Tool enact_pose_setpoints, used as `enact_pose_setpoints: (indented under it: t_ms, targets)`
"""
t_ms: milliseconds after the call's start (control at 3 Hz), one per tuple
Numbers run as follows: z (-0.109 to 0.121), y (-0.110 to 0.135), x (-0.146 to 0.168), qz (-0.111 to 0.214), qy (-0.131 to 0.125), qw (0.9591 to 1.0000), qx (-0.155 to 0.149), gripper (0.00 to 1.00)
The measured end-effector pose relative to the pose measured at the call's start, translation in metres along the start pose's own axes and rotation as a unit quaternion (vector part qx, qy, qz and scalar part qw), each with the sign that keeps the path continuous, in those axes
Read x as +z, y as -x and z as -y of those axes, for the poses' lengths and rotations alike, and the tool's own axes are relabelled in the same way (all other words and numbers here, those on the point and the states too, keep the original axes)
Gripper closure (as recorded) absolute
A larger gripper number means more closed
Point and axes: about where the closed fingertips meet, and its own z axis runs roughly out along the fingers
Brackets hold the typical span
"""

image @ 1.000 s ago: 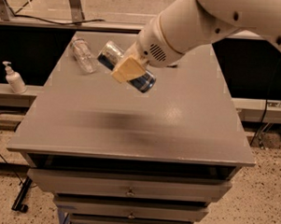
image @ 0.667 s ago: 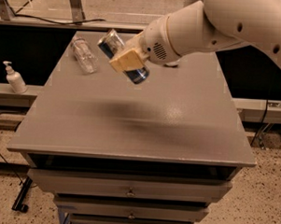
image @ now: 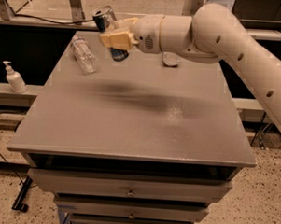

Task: Move redbull can near water bottle

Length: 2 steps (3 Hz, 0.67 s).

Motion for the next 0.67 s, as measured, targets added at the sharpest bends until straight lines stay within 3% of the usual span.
enact_pose_setpoints:
  t_ms: [333, 667]
  targets:
    - [0.013, 0.004, 0.028, 0.041, 0.003, 0.9991, -0.007, 1.0]
    - [0.017, -0.006, 0.054, 0.049, 0.002, 0.9987, -0.014, 1.0]
